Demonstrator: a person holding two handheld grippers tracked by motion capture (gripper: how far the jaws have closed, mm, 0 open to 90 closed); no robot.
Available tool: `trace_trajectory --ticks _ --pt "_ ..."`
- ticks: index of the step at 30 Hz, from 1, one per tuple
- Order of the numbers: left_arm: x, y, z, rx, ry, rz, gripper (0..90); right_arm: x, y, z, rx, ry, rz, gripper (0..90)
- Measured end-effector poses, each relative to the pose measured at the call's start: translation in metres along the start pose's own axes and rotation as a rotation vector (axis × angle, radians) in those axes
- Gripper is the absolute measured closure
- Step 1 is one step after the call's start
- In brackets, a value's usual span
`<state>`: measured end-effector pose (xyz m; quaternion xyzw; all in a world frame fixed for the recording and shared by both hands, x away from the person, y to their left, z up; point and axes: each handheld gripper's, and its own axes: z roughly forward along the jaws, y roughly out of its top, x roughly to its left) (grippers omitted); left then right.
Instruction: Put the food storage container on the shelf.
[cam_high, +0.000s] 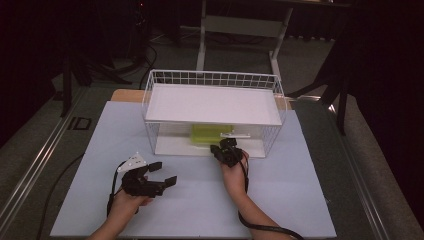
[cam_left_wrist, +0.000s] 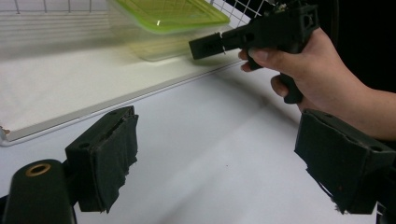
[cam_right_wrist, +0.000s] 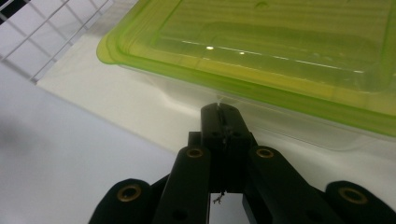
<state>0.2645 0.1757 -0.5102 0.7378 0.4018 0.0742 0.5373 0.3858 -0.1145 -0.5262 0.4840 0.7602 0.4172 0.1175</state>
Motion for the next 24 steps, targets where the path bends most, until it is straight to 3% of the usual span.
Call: trace_trajectory --ticks 5,11,15,18,24 --pt "0.000 0.000 -0.001 0.002 0.004 0.009 14.1 -0.003 0.005 0.002 -0.015 0.005 0.034 90.0" --pt "0.001 -0.001 -0.002 0.004 0.008 0.017 14.1 -0.003 0.013 0.003 -0.026 -0.006 0.035 90.0" --pt "0.002 -0.002 -0.002 0.008 0.006 0.010 14.1 -0.008 0.015 0.004 -0.027 0.007 0.079 90.0" --pt "0.002 -0.002 -0.002 0.008 0.007 0.013 14.1 -0.005 0.016 0.005 -0.027 -0.007 0.045 90.0" --pt "0.001 -0.001 -0.002 0.008 0.014 0.028 14.1 -0.002 0.014 0.003 -0.024 0.016 0.053 89.2"
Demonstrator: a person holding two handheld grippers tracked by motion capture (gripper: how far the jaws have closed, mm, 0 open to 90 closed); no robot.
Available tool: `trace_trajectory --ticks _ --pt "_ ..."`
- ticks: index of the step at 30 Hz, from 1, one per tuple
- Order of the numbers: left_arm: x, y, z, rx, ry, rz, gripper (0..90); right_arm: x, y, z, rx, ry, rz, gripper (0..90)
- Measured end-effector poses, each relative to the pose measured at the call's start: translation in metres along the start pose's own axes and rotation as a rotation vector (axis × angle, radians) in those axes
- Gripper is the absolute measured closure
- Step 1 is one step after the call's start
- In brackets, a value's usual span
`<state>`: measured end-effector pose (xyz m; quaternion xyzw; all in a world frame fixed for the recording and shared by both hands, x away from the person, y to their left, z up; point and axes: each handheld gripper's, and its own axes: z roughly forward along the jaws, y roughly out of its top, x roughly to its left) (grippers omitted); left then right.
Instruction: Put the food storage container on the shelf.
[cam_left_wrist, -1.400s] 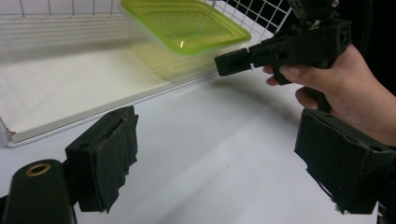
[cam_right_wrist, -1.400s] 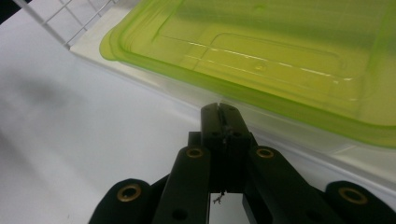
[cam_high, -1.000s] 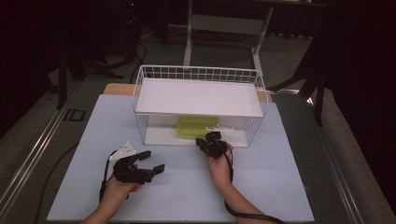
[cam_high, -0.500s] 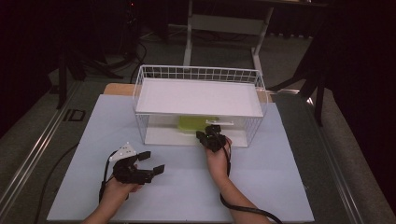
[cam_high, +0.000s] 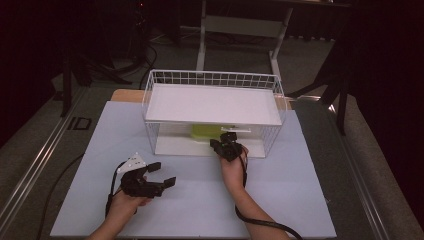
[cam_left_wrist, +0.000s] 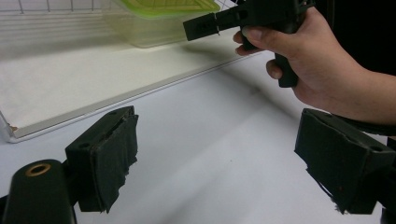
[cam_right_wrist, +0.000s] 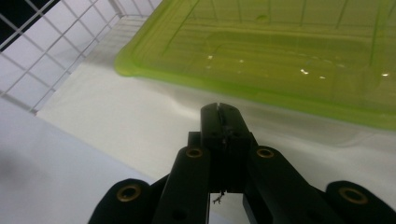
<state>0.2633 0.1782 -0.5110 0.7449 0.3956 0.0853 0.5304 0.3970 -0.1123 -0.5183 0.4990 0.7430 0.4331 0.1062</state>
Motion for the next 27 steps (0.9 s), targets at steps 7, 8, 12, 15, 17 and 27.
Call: trace_trajectory --ticks 7,8,12,15,17,27 --pt "0.002 0.002 -0.003 -0.002 0.008 0.006 14.1 0.003 -0.009 -0.009 0.003 0.023 -0.034 83.0" --pt "0.003 0.002 -0.004 -0.003 0.009 0.004 14.1 0.004 -0.010 -0.012 0.003 0.031 -0.037 81.6" --pt "0.004 0.004 -0.003 0.008 0.003 0.012 14.1 0.005 -0.013 -0.025 -0.004 0.071 -0.027 73.0" --pt "0.003 0.006 -0.004 0.015 0.006 0.022 14.0 0.006 -0.014 -0.036 -0.013 0.099 -0.040 60.0" --pt "0.002 0.009 -0.005 0.021 0.006 0.037 14.1 0.007 -0.014 -0.043 -0.020 0.107 -0.053 50.1" --pt "-0.004 0.016 -0.014 0.008 -0.017 0.054 14.0 0.019 -0.025 -0.067 -0.041 0.195 -0.124 21.6"
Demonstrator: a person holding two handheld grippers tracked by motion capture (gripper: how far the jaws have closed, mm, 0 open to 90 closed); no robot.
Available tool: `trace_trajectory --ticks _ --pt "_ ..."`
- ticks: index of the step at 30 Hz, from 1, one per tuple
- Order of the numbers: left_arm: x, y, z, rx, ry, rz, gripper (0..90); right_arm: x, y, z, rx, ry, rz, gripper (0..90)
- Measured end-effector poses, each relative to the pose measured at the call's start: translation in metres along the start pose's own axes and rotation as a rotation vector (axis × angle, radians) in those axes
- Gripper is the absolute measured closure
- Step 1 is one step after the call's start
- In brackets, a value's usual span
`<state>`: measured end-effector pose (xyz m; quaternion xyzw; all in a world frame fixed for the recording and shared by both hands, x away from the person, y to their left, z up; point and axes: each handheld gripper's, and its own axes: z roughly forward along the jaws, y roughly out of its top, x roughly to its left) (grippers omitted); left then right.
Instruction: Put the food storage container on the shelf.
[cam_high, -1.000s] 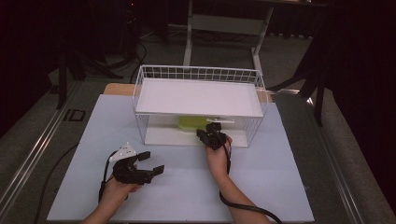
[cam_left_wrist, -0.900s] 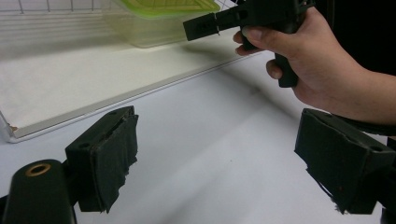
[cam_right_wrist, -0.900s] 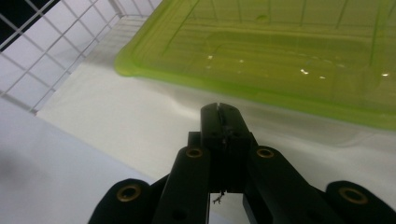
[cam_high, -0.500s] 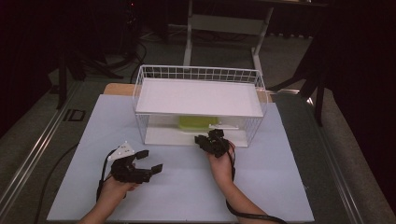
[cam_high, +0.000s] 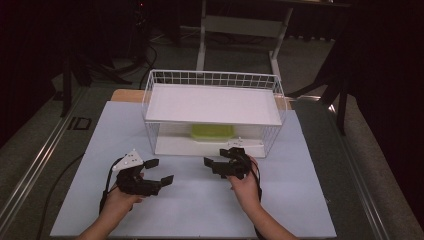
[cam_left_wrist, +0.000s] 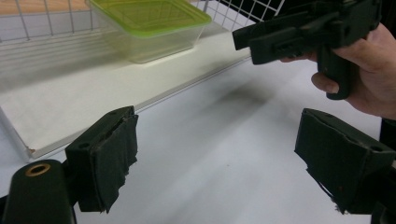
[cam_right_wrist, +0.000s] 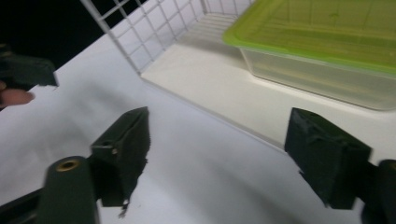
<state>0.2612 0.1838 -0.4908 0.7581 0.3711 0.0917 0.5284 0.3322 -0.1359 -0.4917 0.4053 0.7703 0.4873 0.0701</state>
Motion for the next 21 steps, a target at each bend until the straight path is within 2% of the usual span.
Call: trace_trajectory --ticks 9,11,15,21 --pt "-0.002 -0.004 -0.006 -0.016 -0.009 0.005 13.9 0.006 -0.013 -0.018 0.001 0.011 -0.058 20.2" --pt "-0.003 -0.005 -0.006 -0.012 -0.006 0.012 9.7 0.007 -0.015 -0.023 -0.005 0.009 -0.071 20.1" --pt "-0.006 -0.006 -0.010 -0.009 -0.007 0.024 7.6 0.007 -0.021 -0.033 -0.002 0.026 -0.082 20.1" --pt "-0.006 -0.010 -0.016 -0.011 -0.007 0.023 7.5 0.006 -0.029 -0.049 -0.013 0.020 -0.085 20.0"
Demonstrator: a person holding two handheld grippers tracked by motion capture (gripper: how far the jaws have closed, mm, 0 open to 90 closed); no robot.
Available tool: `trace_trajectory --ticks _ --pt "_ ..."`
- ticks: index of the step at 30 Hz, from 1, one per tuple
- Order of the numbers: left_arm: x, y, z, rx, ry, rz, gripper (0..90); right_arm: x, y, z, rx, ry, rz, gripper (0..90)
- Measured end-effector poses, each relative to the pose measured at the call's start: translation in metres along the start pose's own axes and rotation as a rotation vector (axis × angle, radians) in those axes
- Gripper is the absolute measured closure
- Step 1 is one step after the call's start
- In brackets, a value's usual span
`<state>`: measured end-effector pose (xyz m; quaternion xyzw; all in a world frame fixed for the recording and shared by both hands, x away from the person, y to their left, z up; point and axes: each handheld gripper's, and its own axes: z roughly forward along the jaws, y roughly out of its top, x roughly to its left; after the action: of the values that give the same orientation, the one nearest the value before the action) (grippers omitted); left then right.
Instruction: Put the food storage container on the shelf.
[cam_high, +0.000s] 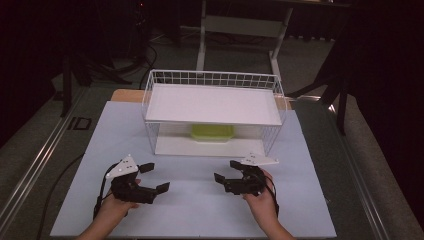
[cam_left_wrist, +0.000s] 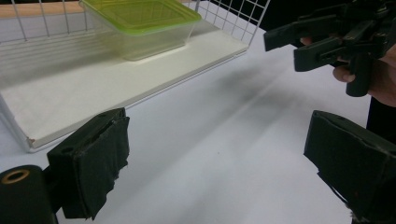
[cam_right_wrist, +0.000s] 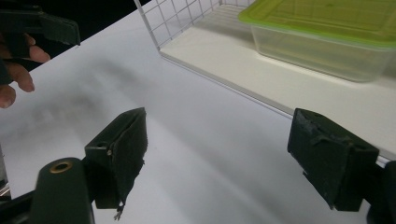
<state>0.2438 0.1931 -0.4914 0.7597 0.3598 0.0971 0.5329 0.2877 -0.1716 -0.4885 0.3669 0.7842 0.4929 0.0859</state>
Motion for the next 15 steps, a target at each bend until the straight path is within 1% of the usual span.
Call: trace_trajectory --ticks 3,7,8,10,12,14,15 --pt "0.002 -0.003 -0.002 0.006 0.000 -0.003 7.5 -0.002 -0.004 -0.009 -0.008 -0.002 -0.004 20.0" --pt "0.003 -0.008 -0.006 0.018 0.000 -0.007 7.5 -0.005 -0.009 -0.019 -0.005 -0.007 -0.003 20.0" --pt "0.003 -0.009 -0.007 0.022 -0.001 -0.006 7.5 -0.005 -0.010 -0.022 -0.005 -0.014 -0.004 20.1" --pt "0.004 -0.011 -0.010 0.029 0.002 -0.002 7.5 -0.007 -0.013 -0.028 -0.013 -0.007 0.000 20.1" --pt "0.004 -0.012 -0.012 0.026 0.007 0.000 7.5 -0.009 -0.016 -0.034 -0.016 -0.019 -0.002 20.2" --pt "0.005 -0.013 -0.014 0.026 0.008 0.002 7.5 -0.012 -0.019 -0.039 -0.018 -0.020 0.000 20.2" --pt "0.005 -0.015 -0.016 0.026 0.011 0.004 7.5 -0.014 -0.022 -0.045 -0.019 -0.032 -0.006 20.2"
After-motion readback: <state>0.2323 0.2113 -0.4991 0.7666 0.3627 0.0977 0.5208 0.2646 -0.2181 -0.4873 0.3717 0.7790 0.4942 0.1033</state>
